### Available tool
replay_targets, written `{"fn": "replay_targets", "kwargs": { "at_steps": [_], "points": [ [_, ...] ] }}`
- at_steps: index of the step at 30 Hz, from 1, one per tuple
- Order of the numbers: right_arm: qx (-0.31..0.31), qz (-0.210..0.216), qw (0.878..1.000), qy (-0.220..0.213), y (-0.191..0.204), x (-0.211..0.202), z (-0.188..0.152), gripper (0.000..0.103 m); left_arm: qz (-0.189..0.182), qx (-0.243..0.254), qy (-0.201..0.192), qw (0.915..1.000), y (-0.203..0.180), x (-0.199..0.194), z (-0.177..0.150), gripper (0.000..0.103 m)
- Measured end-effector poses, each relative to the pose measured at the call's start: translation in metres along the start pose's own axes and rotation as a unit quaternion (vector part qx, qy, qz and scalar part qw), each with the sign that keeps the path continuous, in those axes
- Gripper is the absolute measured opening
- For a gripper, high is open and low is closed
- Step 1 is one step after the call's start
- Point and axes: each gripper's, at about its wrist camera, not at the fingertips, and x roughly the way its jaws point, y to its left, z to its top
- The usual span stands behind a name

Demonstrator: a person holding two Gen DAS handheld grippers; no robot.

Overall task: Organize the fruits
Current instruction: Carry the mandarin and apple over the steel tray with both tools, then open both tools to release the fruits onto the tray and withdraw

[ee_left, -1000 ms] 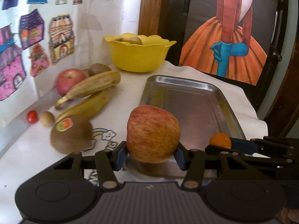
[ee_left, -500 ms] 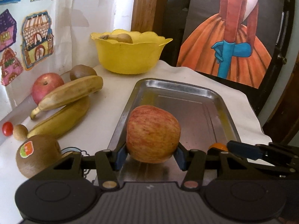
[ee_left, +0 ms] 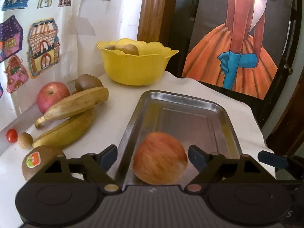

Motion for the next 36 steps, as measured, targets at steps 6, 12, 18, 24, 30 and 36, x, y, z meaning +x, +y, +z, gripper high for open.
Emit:
{"fn": "replay_targets", "kwargs": {
  "at_steps": [6,12,18,24,30,36],
  "points": [
    [0.006,-0.029,0.999,-0.013,0.005,-0.016,-0.003,0.102,-0.003,-0.008,-0.010,0.9999,0.009,-0.017,-0.003,0.094],
    [0.013,-0.061,0.998,-0.027,0.015,-0.035,-0.008,0.102,-0.007,-0.010,-0.026,0.9996,0.021,-0.036,-0.004,0.102],
    [0.023,-0.093,0.995,-0.036,0.035,-0.055,-0.010,0.102,-0.009,-0.001,-0.034,0.9994,0.039,-0.055,-0.003,0.102],
    [0.037,-0.126,0.991,-0.041,0.061,-0.073,-0.017,0.102,-0.010,0.009,-0.034,0.9993,0.067,-0.073,-0.008,0.102],
    [0.043,-0.153,0.986,-0.039,0.090,-0.086,-0.026,0.102,-0.005,0.015,-0.030,0.9994,0.098,-0.090,-0.014,0.102],
    [0.054,-0.175,0.983,-0.023,0.116,-0.095,-0.036,0.102,0.007,0.013,-0.019,0.9997,0.127,-0.102,-0.022,0.102]
  ]
}}
